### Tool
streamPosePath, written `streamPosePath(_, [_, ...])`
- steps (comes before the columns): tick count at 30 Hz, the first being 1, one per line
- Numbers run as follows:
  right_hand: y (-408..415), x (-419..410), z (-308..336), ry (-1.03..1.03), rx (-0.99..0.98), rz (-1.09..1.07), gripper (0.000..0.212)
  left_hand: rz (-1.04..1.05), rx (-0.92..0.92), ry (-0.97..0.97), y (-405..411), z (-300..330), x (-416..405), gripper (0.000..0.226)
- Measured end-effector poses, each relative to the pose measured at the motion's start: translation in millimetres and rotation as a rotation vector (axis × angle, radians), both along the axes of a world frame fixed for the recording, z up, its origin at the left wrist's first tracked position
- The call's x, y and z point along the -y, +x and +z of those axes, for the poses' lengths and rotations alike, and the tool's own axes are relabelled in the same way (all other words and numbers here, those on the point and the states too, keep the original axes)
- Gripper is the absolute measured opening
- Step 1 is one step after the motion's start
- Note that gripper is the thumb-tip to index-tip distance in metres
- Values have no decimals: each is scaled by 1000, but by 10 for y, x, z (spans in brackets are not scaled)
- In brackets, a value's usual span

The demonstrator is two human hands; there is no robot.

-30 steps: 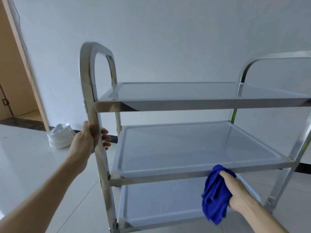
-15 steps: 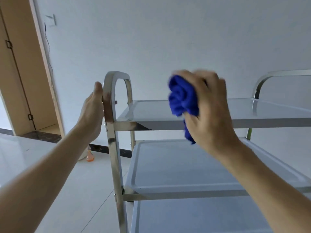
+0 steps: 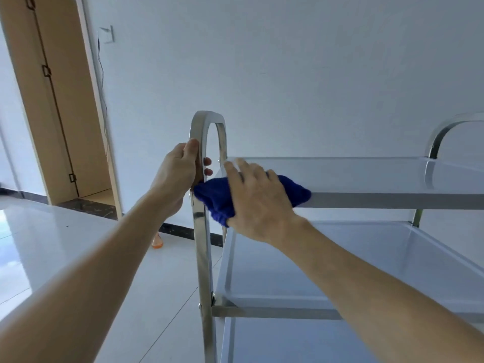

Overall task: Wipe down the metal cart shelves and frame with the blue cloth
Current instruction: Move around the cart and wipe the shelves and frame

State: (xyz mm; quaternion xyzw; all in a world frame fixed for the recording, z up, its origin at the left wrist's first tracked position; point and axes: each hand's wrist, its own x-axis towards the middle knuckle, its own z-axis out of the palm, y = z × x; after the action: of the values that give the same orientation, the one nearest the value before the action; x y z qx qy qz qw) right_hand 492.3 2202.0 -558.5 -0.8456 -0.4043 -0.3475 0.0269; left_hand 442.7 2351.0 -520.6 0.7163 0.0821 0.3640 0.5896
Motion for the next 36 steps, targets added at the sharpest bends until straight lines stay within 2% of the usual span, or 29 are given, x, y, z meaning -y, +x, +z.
streamPosePath(4, [-49,-255,-79,-4,126,19,66,51,-28,50,-18,18,-68,31])
streamPosePath(9, [318,271,-109,37,203,100,63,56,-9,116,-76,18,-104,34])
streamPosePath(12, [561,873,-156,49,268,53,66,37,16,99,-58,6,-95,32])
streamPosePath(17, [695,1340,-63,4,86,-63,56,49,53,97,25,-57,-12,30])
streamPosePath(24, [511,1017,-83,35,92,-13,62,70,45,84,45,-50,1,32])
streamPosePath(28, [322,474,-128,35,204,25,70,94,32,110,49,-57,25,34])
streamPosePath(31, [231,169,-144,19,282,79,68,140,31,131,53,-65,36,37])
streamPosePath(36, [443,343,-153,51,297,185,63,192,72,140,66,-96,42,35])
